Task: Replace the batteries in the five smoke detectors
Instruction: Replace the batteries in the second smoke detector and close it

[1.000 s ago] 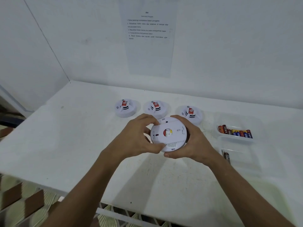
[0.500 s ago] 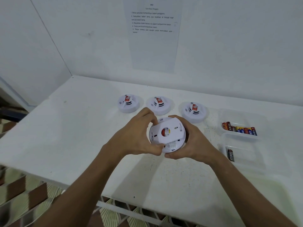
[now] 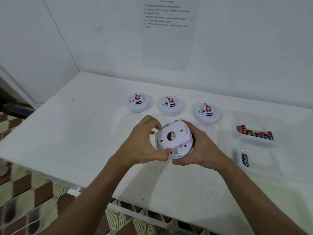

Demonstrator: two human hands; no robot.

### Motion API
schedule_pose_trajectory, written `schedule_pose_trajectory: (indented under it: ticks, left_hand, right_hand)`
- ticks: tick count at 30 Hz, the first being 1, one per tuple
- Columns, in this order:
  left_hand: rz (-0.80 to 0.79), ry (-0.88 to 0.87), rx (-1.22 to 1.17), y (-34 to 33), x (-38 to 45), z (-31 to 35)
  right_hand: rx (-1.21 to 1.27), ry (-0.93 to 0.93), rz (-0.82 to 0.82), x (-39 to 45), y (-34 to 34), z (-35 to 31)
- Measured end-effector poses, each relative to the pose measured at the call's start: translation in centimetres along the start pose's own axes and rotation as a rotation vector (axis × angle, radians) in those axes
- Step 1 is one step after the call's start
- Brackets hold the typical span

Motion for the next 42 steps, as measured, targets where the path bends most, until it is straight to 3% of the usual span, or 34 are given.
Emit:
schedule_pose_trajectory:
  ticks: [9, 14, 20, 26, 32, 42]
  left_hand:
    - [0.212, 0.161, 0.076, 3.3, -3.2, -5.2]
    - [-0.107, 0.251, 0.349, 0.0, -6.4, -8.7]
    - [-0.183, 0.314, 0.367, -1.0, -7.0, -8.5]
    - [-0.039, 0.117, -0.004, -0.7, -2.0, 0.5]
    - [-0.245, -0.088, 0.041, -5.7, 4.2, 7.9]
    - [-0.451, -0.2, 0.175, -14.0, 8.8, 13.8]
  right_hand:
    - [0.048, -0.032, 0.051, 0.0, 1.4, 1.4]
    - [0.068, -0.071, 0.033, -0.5, 2.8, 2.4]
    - [0.075, -0.08, -0.019, -0.8, 2.0, 2.4]
    - [0.058, -0.067, 0.0, -2.6, 3.8, 2.3]
    - [0.076, -0.064, 0.091, -5.6, 8.2, 2.7]
    - [0.097, -0.12, 0.209, -11.2, 15.6, 5.5]
Point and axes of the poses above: each hand's wrist, its own x-axis towards the middle knuckle, its own y-axis out of the back of the hand, z = x × y, the point moved 10 cm from there along x, towards the middle knuckle, and after that the axes turned 10 degrees about -y, right-handed, at the moved point
